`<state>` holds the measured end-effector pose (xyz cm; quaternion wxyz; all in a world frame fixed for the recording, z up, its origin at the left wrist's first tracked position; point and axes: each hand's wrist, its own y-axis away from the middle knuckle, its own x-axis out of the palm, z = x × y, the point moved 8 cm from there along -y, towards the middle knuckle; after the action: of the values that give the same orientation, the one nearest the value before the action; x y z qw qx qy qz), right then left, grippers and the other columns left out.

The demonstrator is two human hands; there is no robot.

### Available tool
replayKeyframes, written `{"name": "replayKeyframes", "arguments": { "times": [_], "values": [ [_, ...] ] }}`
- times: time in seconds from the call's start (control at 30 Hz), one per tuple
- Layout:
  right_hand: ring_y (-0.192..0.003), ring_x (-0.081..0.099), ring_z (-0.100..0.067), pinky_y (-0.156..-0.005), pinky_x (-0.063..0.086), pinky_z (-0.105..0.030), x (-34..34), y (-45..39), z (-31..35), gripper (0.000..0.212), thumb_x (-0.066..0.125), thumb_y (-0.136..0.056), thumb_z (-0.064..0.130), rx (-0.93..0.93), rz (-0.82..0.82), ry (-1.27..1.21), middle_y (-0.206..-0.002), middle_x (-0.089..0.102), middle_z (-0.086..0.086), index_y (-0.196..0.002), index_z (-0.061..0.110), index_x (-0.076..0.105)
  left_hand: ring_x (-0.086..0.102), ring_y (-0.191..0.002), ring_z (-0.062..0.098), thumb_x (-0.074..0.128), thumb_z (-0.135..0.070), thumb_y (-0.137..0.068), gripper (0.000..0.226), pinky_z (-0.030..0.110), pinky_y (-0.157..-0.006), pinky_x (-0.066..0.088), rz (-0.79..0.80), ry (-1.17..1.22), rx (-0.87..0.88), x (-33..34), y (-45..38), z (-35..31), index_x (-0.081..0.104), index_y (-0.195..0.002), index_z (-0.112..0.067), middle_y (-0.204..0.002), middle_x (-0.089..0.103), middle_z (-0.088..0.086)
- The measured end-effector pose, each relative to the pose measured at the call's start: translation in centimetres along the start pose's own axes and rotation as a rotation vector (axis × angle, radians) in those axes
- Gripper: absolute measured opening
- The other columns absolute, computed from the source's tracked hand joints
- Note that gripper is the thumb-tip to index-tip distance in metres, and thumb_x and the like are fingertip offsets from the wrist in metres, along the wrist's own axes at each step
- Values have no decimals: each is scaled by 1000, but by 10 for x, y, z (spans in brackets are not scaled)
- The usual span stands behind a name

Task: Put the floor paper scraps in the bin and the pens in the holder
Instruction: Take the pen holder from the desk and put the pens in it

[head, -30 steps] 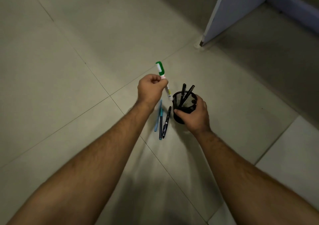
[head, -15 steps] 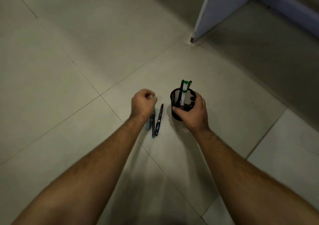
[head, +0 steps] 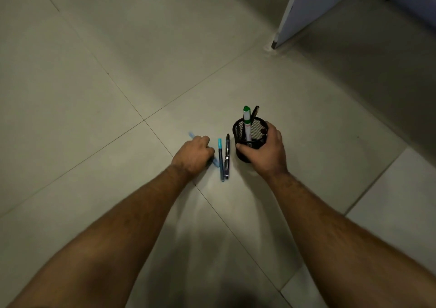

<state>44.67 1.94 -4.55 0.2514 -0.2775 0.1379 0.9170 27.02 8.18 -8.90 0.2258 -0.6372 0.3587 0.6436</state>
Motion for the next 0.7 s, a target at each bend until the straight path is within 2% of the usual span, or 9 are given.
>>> {"name": "replayKeyframes", "arguments": {
  "times": [0.1,0.17,0.27,0.33,0.4,0.43,0.57,0.63,0.7],
  "values": [
    [-111,56,-15,-96,49,-30,4,0,0,79,86,-60,38,14,1,3,-115,47,12,-130,31,50,52,-83,22,63,-30,-88,19,37,-69,47,-81,-11,-19,-9,-1,7,71,-92,-14,-87,58,5],
    [-111,58,-15,-97,50,-34,6,0,2,79,85,-58,41,23,-5,-3,-115,49,12,-128,32,50,53,-81,21,60,-26,-88,17,36,-71,47,-144,140,-158,-25,-3,19,70,-91,-13,-84,62,4],
    [-112,57,-17,-97,50,-34,3,0,7,80,84,-58,43,40,-19,2,-117,51,9,-129,31,50,56,-76,18,62,-21,-82,13,29,-68,44,-336,538,-415,-60,-3,36,69,-91,-13,-81,64,0],
    [-114,56,-18,-97,49,-33,0,-1,7,81,84,-60,43,60,-37,25,-122,53,4,-131,29,49,57,-69,13,68,-16,-78,15,26,-64,48,-453,865,-541,-79,-4,40,67,-93,-16,-77,62,-4],
    [-115,55,-20,-97,48,-32,-4,-3,8,82,83,-61,43,68,-48,49,-125,53,1,-133,27,48,56,-66,8,70,-7,-77,25,20,-65,52,-541,1194,-563,-97,-13,36,65,-98,-19,-75,60,-5],
    [-115,55,-20,-97,48,-33,-4,-3,8,82,83,-61,43,70,-49,58,-125,53,1,-133,27,48,55,-65,7,70,-5,-76,29,19,-66,53,-574,1286,-551,-106,-18,33,63,-100,-21,-74,59,-5],
    [-114,55,-20,-96,50,-35,-6,-3,8,83,84,-58,43,69,-38,65,-124,53,2,-131,28,48,62,-66,15,70,-6,-77,36,31,-66,59,-655,1427,-496,-134,-37,24,54,-96,-31,-75,61,3],
    [-115,54,-20,-97,50,-36,-8,-2,5,85,85,-59,42,74,-36,70,-126,53,1,-133,26,47,66,-69,16,70,-5,-77,33,33,-67,60,-636,1439,-496,-133,-43,18,53,-96,-25,-78,64,3],
    [-115,55,-20,-97,50,-34,-11,-1,5,83,85,-60,40,65,-46,60,-125,53,1,-133,26,48,66,-68,14,71,-3,-77,27,29,-65,59,-555,1394,-503,-124,-48,7,55,-93,-17,-79,66,4]
  ]
}}
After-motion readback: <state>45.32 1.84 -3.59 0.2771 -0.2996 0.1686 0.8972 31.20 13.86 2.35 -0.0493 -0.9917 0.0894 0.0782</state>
